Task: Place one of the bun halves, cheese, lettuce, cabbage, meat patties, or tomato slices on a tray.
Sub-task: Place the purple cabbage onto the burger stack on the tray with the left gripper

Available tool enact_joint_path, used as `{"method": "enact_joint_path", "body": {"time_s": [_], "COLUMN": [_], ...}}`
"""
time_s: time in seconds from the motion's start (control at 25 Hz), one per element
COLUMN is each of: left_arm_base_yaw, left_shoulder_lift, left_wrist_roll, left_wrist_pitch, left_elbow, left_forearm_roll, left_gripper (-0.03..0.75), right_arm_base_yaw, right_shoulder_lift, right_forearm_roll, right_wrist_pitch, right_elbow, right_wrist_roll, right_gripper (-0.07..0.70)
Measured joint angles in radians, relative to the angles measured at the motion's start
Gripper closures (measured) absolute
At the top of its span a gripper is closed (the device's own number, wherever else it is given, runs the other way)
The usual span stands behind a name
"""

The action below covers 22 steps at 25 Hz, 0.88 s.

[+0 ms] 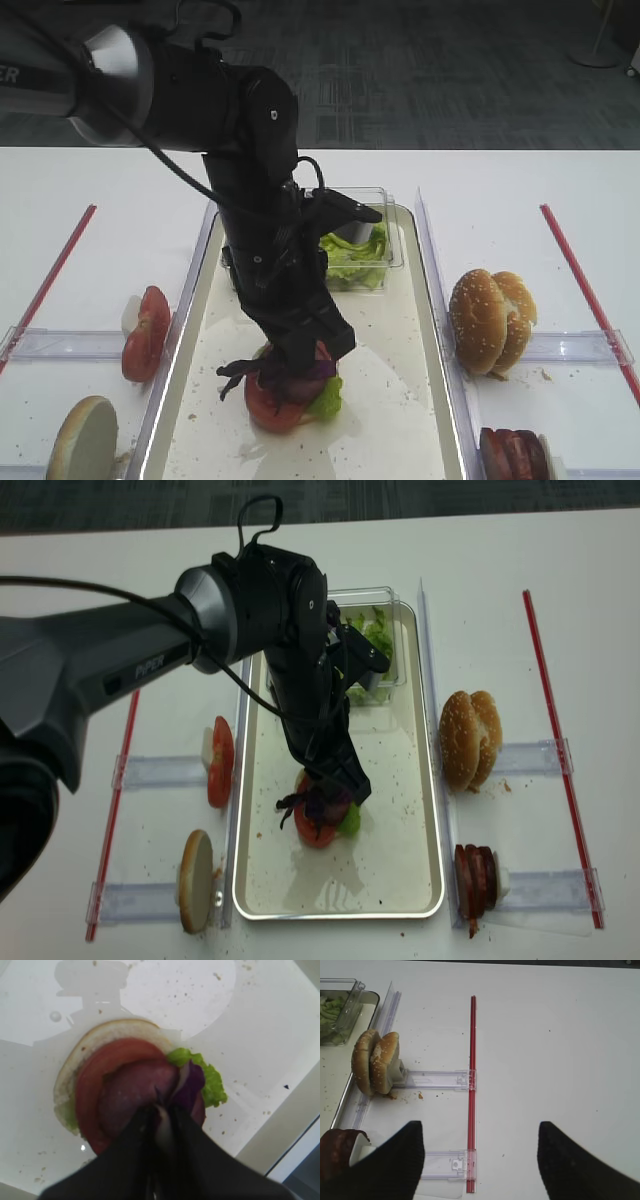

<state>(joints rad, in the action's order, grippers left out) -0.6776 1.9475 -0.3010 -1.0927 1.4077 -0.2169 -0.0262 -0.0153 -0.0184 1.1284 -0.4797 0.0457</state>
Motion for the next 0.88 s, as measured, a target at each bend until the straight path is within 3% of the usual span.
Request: {"method": "enact_joint_path", "body": {"time_s": [0.88], "left_arm_base_yaw": [0.0], "left_shoulder_lift": [0.0], "left_wrist_roll": [-0.008], "left_wrist_pitch": [0.0], "left_elbow": [0.0], "left_forearm_roll": [-0.032], "left_gripper": [0.635], "right_arm_base_yaw": [0.0], "right_shoulder_lift": [0.0], "right_forearm_roll": [0.0], "right_wrist_pitch": [0.0], "right_elbow": [0.0], "right_wrist_roll": [-0.002], "right_gripper": [0.124]}}
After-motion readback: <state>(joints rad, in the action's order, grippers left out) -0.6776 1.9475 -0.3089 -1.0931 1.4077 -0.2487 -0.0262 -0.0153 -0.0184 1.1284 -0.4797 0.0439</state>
